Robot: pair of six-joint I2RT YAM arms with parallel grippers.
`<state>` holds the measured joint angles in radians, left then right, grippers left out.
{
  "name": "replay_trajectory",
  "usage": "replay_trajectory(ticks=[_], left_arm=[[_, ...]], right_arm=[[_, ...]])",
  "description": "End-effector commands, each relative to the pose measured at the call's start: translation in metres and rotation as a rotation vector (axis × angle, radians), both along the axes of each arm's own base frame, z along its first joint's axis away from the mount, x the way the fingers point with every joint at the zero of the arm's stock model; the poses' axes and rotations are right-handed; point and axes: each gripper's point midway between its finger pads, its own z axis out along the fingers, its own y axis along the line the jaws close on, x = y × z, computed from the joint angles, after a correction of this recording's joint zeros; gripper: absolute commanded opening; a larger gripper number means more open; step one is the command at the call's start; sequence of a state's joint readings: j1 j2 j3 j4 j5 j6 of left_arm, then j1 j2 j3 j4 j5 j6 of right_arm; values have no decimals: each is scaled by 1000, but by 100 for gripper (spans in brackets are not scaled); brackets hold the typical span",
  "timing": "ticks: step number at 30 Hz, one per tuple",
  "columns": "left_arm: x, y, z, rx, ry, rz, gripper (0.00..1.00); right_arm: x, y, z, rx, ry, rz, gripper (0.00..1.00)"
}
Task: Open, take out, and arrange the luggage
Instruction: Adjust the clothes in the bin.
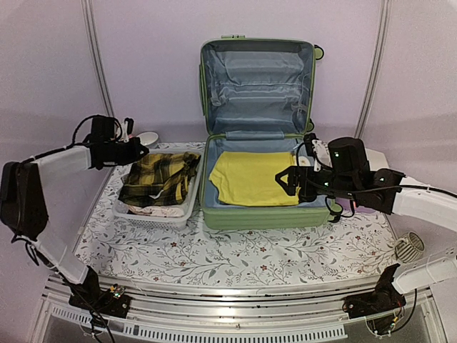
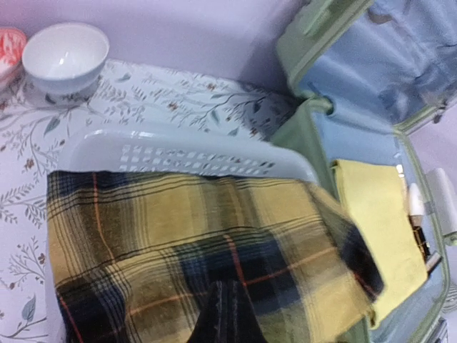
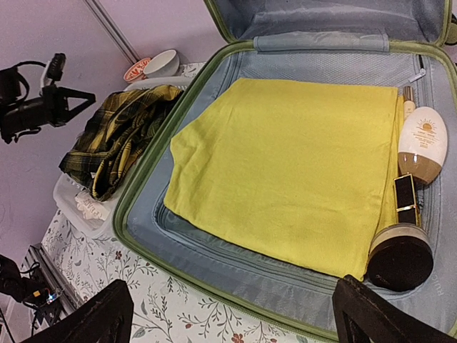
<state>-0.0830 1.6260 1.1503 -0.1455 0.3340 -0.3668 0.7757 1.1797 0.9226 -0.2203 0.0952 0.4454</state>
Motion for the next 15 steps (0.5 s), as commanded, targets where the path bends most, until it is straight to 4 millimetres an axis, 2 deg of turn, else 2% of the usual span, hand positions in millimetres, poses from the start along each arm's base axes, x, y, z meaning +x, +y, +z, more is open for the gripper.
replay_trajectory(ticks=[1,6,11,15], left_arm=[[-34,-10,39,-32,-73,-76,0],[-62,-10,42,-43,-105,-90,0],[-66,-8,30,-36,-84,-81,0],[-69,-14,40,-75,-109,-98,0]], right_arm=[[1,-4,18,23,-26,-14,99],[-2,-9,16,13,-20,-21,99],[-8,-17,19,33,-22,-40,100],[-13,-20,19,48,-18,-38,100]])
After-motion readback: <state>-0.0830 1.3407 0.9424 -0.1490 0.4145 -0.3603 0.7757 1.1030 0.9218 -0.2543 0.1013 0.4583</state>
